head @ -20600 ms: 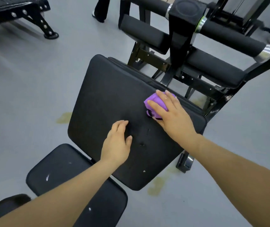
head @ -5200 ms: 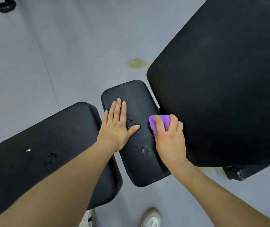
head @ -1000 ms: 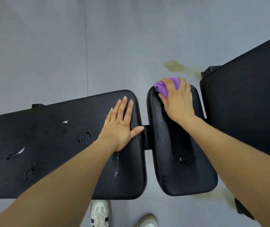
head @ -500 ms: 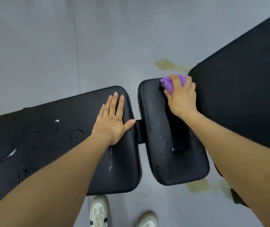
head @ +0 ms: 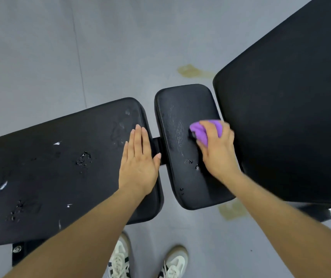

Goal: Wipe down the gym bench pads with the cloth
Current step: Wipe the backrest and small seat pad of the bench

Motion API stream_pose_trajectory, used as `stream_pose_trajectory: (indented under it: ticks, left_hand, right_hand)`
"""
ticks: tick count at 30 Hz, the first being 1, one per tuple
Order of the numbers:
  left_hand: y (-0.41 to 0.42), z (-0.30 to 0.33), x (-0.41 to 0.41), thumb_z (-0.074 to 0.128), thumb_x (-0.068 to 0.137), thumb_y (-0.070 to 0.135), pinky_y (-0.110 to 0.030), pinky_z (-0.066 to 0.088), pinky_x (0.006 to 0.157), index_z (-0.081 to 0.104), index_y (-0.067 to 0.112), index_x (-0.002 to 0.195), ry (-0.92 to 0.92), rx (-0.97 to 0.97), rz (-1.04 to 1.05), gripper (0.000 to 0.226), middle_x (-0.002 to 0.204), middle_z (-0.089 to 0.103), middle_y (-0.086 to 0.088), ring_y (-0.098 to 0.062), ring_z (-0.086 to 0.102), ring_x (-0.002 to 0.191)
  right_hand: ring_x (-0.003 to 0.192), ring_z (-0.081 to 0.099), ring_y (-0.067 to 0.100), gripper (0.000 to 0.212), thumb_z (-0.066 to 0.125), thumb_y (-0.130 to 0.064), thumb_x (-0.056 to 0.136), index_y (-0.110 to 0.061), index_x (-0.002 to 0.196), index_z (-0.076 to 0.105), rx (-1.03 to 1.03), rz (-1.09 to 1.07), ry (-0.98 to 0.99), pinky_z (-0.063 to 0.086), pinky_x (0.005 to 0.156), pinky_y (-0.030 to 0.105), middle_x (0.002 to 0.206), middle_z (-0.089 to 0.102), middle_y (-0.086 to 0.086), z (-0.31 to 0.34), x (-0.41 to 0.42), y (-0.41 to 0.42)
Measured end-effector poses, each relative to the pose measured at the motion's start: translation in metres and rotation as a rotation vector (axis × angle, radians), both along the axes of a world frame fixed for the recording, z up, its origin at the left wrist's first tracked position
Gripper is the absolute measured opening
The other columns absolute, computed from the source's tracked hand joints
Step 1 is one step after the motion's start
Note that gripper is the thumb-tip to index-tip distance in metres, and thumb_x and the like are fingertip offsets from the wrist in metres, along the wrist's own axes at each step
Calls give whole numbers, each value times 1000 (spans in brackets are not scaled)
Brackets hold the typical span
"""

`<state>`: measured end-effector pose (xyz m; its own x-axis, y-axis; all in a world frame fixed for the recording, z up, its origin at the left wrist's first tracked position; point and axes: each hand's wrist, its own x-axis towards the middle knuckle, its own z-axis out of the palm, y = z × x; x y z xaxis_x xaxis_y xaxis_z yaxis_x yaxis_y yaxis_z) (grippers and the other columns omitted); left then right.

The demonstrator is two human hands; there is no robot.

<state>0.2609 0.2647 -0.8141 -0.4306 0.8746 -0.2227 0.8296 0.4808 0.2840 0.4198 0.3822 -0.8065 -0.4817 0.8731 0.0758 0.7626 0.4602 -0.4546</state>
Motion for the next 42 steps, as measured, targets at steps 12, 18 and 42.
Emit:
stream_pose_trajectory:
  ticks: [12,18,42]
  left_hand:
    - [3,3,1,31,99,35,-36,-2,118,-13,7,147,18,-37,-4,71,157,-15,-9,-23,-12,145]
    - [2,-1,3,31,98,34,-36,-3,118,-11,7,147,51,-19,1,71,157,-13,-9,-23,-11,145]
    - [0,-10,-2,33,97,34,-39,-1,118,-8,3,147,68,29,-67,71,157,-9,-14,-26,-8,145]
  right_hand:
    - [100,46,34,35,51,-27,94,-14,127,49,120,-169,-55,43,88,40,126,45,15,-7,34,-25]
    - [90,50,36,29,54,-25,94,-11,119,57,231,-160,-117,44,78,40,116,51,18,-11,18,-3]
    - [89,48,34,27,59,-21,89,-16,116,57,117,-650,-39,44,75,40,110,50,15,-10,21,-88]
